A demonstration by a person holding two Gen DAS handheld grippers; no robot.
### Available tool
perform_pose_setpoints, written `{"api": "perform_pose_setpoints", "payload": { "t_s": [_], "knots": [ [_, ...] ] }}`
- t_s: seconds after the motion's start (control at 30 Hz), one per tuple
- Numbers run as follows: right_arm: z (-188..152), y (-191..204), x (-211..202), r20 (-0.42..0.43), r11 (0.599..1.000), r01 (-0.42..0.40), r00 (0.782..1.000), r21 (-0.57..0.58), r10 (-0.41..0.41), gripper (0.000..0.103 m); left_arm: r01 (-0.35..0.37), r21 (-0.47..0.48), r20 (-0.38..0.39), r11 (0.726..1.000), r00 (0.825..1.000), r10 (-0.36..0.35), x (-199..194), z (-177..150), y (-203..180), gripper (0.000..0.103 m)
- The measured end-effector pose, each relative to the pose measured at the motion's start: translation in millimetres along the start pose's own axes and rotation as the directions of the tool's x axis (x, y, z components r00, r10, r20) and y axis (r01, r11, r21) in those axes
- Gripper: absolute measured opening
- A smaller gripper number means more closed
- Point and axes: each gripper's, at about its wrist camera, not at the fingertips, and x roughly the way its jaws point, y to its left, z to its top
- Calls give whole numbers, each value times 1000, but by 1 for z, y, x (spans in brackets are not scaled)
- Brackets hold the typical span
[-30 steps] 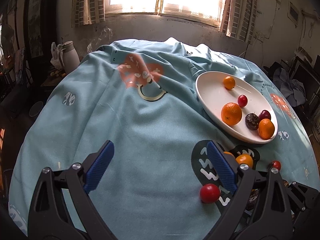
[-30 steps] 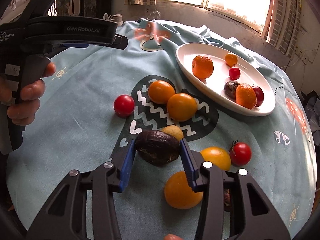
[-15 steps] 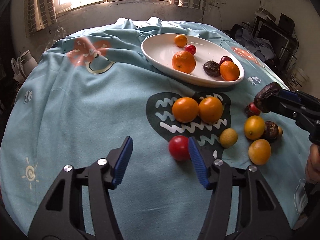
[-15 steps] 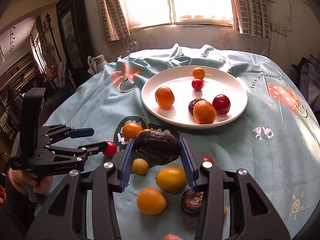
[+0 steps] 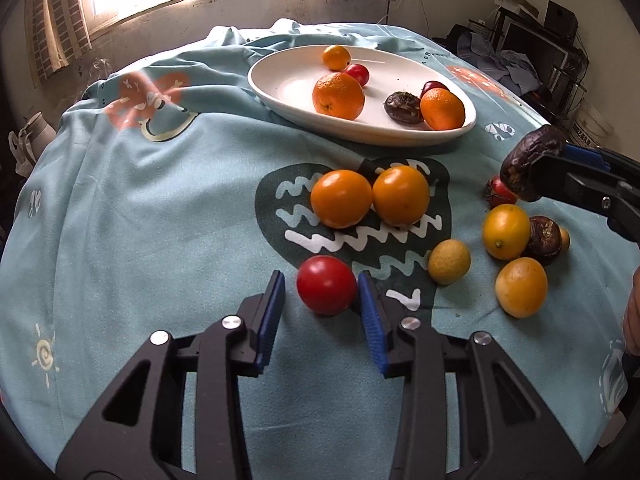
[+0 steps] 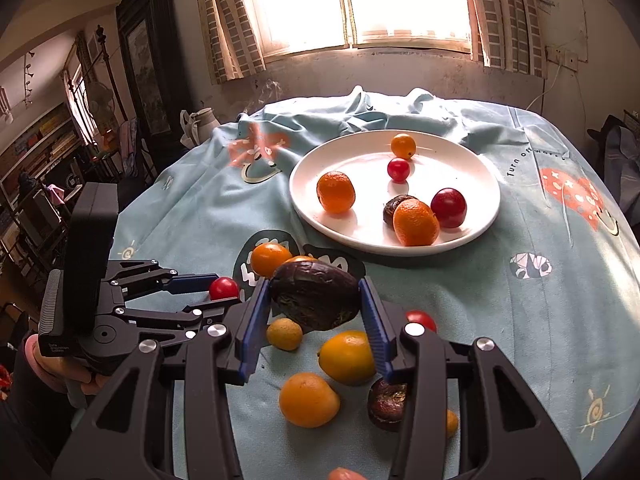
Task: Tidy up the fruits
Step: 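Grasp a dark passion fruit with the right gripper while the left grasps a cherry tomato, then place the passion fruit and cherry tomato on the plate, opening both grippers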
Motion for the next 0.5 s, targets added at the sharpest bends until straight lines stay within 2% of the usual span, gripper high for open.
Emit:
{"api": "perform_pose_setpoints", "payload": {
  "t_s": [0.13, 0.27, 0.5],
  "knots": [
    [0, 1, -1, 2, 1000, 2, 1000, -4, -2, 45, -7, 12, -4, 1000, 1000, 7, 1, -1, -3, 37],
    [0, 1, -1, 0, 1000, 3, 1000, -3, -3, 45, -14, 21, -3, 1000, 1000, 14, 1, -2, -5, 30],
    [1, 0, 0, 4, 1000, 11, 1000, -5, -11, 45, -17, 11, 11, 1000, 1000, 17, -2, -1, -6, 29]
  ]
}}
